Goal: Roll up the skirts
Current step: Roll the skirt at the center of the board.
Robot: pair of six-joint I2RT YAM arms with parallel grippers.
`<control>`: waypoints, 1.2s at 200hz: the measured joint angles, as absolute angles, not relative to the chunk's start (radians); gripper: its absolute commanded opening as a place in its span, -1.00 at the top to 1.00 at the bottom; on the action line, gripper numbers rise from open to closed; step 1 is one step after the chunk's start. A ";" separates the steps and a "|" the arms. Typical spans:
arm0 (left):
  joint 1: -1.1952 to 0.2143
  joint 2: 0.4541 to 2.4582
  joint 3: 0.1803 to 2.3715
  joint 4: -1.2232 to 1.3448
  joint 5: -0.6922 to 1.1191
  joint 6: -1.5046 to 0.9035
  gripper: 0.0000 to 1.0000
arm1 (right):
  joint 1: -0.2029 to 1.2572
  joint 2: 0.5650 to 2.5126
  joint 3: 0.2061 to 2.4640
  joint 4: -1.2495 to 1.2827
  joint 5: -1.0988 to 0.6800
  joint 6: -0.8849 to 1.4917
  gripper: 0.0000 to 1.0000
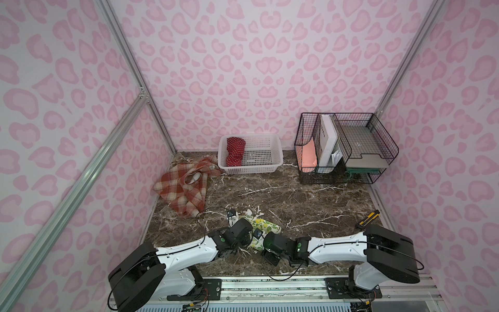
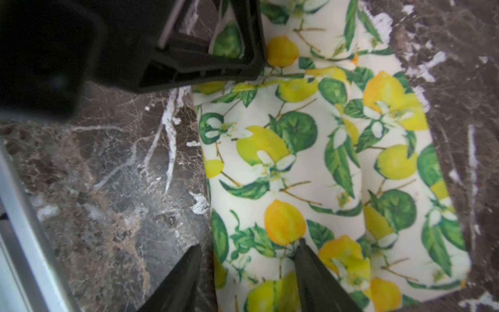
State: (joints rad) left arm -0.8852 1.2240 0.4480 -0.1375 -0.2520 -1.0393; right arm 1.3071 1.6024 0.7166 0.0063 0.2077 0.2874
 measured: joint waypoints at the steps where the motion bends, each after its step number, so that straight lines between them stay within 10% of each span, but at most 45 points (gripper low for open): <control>1: -0.885 1.224 0.448 -0.138 -0.252 -1.039 1.00 | 1.308 1.605 0.718 0.006 0.210 0.289 -0.24; 33: -0.862 1.209 0.446 -0.142 -0.216 -1.017 1.00 | 1.334 1.676 0.761 -0.012 0.288 0.339 -0.05; 82: -0.808 1.167 0.451 -0.187 -0.162 -0.970 1.00 | 1.369 1.792 0.827 -0.005 0.459 0.425 1.00; 106: -0.775 1.149 0.471 -0.234 -0.145 -0.944 0.05 | 1.335 1.791 0.835 0.023 0.397 0.442 1.00; 136: -0.735 1.080 0.512 -0.335 -0.120 -0.937 -0.46 | 1.174 1.724 0.812 0.047 0.006 0.482 1.00; 190: -0.714 0.915 0.588 -0.475 -0.156 -0.910 -0.53 | 0.914 1.814 0.810 0.174 -0.694 0.680 1.00; 240: -0.715 0.888 0.527 -0.479 -0.125 -0.938 -0.54 | 0.800 1.938 0.820 0.315 -0.975 0.814 1.00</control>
State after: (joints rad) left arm -0.7151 0.8879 0.5270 -0.4786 -0.1253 -0.9382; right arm 0.7998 1.9381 0.8204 0.3153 -0.9752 0.8143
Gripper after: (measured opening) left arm 0.768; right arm 0.186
